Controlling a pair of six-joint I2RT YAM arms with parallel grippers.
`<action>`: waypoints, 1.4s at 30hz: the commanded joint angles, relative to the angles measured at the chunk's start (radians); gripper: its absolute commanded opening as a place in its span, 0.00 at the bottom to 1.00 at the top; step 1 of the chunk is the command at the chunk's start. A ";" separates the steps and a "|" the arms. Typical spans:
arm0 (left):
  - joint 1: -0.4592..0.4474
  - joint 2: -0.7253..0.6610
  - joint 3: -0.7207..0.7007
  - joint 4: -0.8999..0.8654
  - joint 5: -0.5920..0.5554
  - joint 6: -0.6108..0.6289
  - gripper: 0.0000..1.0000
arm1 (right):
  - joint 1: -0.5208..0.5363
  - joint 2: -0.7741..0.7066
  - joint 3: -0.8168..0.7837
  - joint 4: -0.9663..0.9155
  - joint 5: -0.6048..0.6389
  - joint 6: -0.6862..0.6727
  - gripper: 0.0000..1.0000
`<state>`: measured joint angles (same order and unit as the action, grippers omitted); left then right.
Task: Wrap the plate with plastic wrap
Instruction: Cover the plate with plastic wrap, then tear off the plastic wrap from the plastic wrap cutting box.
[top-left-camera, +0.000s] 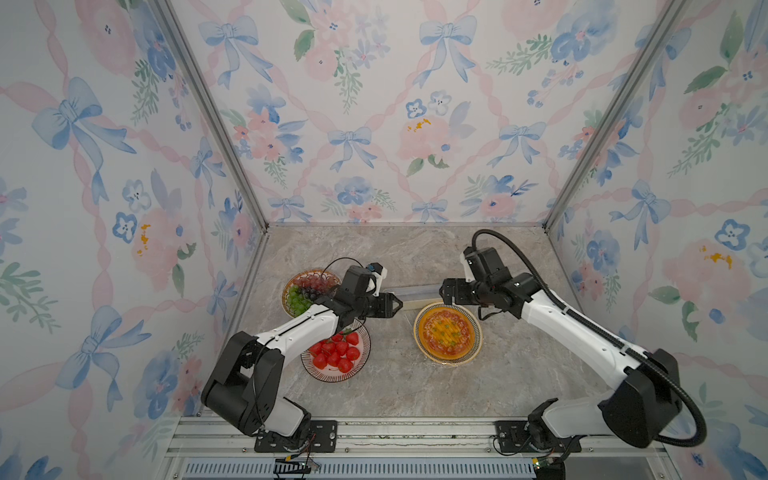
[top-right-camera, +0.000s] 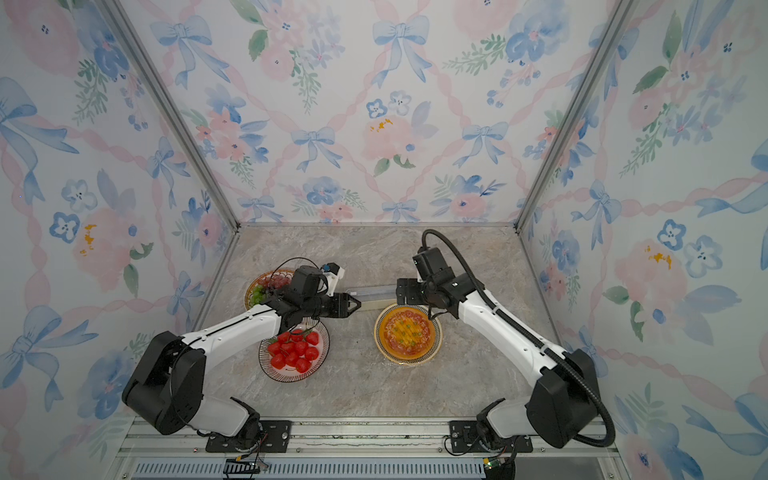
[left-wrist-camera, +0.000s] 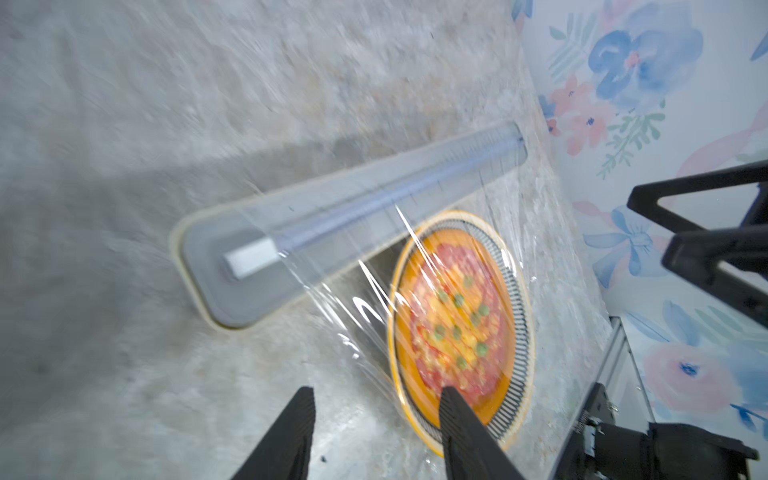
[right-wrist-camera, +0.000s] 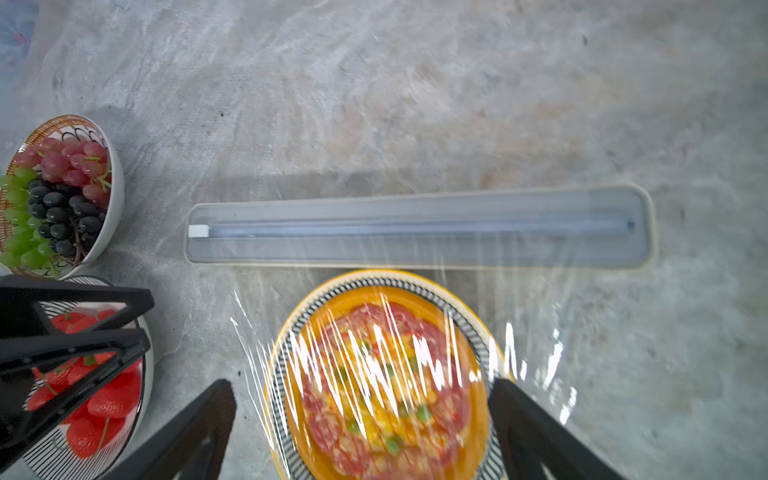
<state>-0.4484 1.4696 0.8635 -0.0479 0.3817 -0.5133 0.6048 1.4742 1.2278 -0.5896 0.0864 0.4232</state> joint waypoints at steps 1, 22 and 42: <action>0.072 0.034 0.045 -0.058 -0.010 0.079 0.34 | 0.086 0.152 0.109 0.056 0.116 -0.085 0.97; 0.106 0.282 0.196 -0.056 -0.019 0.133 0.24 | 0.181 0.575 0.368 0.195 0.092 -0.065 0.97; 0.096 0.323 0.174 -0.056 -0.023 0.147 0.26 | 0.153 0.614 0.392 0.146 0.108 -0.064 0.88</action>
<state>-0.3466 1.7645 1.0527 -0.0841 0.3630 -0.3920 0.7715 2.0609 1.5948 -0.4088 0.1734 0.3584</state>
